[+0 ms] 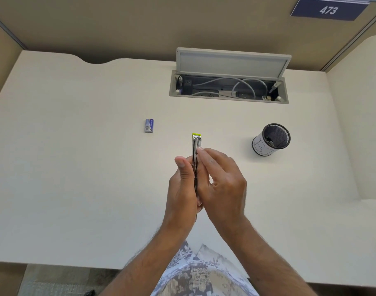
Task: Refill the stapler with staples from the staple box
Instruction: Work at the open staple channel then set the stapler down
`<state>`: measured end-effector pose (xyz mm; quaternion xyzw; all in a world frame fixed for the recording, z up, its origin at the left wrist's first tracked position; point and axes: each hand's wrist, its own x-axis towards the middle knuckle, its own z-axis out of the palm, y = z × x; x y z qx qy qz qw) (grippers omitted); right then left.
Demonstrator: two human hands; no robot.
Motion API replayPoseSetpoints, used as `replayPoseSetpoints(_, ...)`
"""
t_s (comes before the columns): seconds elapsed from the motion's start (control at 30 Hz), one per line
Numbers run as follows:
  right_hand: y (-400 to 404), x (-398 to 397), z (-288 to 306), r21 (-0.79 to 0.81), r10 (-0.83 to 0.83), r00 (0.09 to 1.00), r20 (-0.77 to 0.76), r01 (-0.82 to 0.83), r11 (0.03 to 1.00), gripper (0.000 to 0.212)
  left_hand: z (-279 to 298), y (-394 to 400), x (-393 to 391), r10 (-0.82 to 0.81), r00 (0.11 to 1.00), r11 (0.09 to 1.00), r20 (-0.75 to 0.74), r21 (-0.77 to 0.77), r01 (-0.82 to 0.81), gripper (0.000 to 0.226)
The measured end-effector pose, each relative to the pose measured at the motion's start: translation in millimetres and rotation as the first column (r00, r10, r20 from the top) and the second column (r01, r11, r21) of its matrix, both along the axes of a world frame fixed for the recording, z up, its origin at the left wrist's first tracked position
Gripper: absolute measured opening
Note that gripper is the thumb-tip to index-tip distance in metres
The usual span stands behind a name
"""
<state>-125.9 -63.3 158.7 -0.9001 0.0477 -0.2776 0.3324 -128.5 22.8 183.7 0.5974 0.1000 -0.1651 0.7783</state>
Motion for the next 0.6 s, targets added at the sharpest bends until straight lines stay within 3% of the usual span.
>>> replayPoseSetpoints(0.13, 1.1, 0.6, 0.9, -0.007, 0.008, 0.999, -0.042, -0.008, 1.000, 0.021, 0.5, 0.9, -0.4, 0.000, 1.000, 1.000, -0.003, 0.010, 0.000, 0.089)
replayPoseSetpoints(0.43, -1.3, 0.6, 4.7, -0.041, 0.031, 0.996, -0.083, -0.034, 0.999, 0.019, 2.3, 4.7, 0.8, -0.007, 1.000, 1.000, 0.007, -0.028, 0.008, 0.091)
replayPoseSetpoints(0.6, 2.3, -3.9, 4.5, -0.096, 0.129, 0.987, -0.096, -0.138, 0.986, 0.021, -15.1, 12.0, 4.0, 0.014, 0.999, 0.995, -0.029, -0.099, -0.017, 0.095)
